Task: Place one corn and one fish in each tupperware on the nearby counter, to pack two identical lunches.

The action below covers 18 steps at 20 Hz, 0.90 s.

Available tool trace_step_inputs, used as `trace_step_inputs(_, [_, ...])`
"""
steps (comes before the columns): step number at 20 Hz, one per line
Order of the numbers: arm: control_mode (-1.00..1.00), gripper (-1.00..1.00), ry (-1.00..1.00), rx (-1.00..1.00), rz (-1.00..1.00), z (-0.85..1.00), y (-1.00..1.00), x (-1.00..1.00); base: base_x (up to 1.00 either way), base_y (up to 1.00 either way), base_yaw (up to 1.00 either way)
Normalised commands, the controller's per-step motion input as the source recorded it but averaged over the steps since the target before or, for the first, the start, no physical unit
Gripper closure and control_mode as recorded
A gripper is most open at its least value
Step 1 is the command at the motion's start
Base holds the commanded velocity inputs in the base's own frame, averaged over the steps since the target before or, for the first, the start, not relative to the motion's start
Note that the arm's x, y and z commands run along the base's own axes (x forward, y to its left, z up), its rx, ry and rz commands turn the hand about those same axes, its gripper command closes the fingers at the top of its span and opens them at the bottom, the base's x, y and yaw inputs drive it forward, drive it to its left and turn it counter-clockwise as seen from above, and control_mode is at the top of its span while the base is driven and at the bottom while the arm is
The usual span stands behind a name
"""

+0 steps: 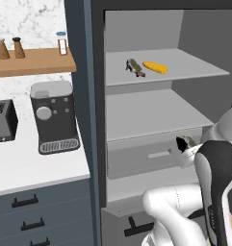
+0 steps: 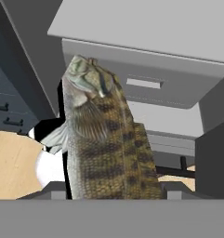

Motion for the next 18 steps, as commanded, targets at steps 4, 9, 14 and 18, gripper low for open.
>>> trace_step_inputs(4, [1.00,1.00,0.00,0.00,0.00,0.00,0.00,0.00,-0.98,0.29,0.04])
trace_step_inputs(9, [1.00,1.00,0.00,0.00,0.00,0.00,0.00,0.00,-0.70,0.92,0.23])
trace_step_inputs(14, [1.00,1.00,0.00,0.00,0.00,0.00,0.00,0.00,-0.49,1.00,0.32])
trace_step_inputs(18, [1.00,1.00,0.00,0.00,0.00,0.00,0.00,0.00,-0.04,1.00,0.19])
